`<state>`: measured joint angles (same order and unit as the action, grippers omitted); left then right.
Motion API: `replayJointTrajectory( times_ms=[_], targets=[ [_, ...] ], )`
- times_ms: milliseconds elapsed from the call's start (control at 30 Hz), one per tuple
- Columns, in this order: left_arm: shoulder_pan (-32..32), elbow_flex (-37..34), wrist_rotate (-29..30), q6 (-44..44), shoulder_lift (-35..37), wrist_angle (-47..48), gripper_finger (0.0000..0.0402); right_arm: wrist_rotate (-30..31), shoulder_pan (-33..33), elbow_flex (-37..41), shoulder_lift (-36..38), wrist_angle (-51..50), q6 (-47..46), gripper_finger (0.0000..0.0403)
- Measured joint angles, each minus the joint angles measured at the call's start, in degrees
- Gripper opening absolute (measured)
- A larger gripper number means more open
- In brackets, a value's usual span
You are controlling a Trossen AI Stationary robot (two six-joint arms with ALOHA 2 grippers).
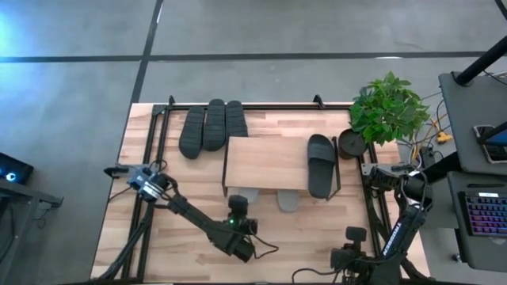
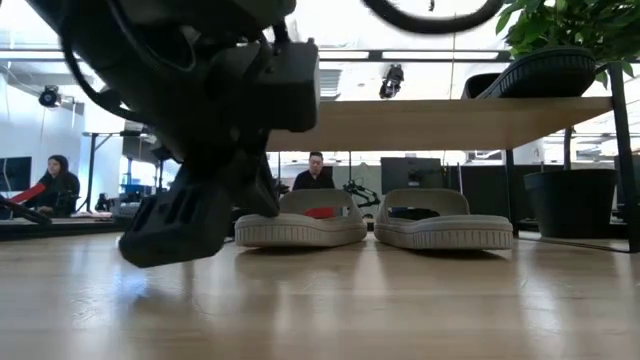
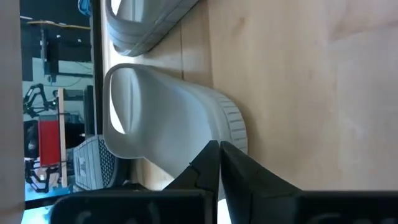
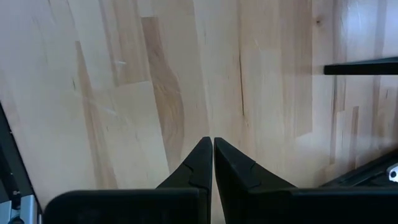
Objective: Pick and place slides into the shelf
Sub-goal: Adjust the gray slipper under the shelf
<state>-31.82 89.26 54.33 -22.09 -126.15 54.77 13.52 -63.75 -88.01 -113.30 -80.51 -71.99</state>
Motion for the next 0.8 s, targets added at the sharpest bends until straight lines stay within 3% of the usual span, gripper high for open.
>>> replayJointTrajectory(
  times_ms=[233, 433, 800],
  targets=[
    [2.1, 0.1, 1.8, -2.9, 1.4, 0.6, 0.0000, 0.0, 0.0, 0.0, 0.0, -0.1, 0.0, 0.0008],
    [5.9, 0.2, -8.2, -11.6, 2.0, 0.8, 0.0000, 0.0, 0.0, 0.1, 0.0, -0.1, -0.6, 0.0008],
    [6.3, 2.3, -12.3, -20.4, 2.1, -0.3, 0.0000, 1.3, 0.0, 0.1, 0.0, -0.1, -5.6, 0.0008]
  ],
)
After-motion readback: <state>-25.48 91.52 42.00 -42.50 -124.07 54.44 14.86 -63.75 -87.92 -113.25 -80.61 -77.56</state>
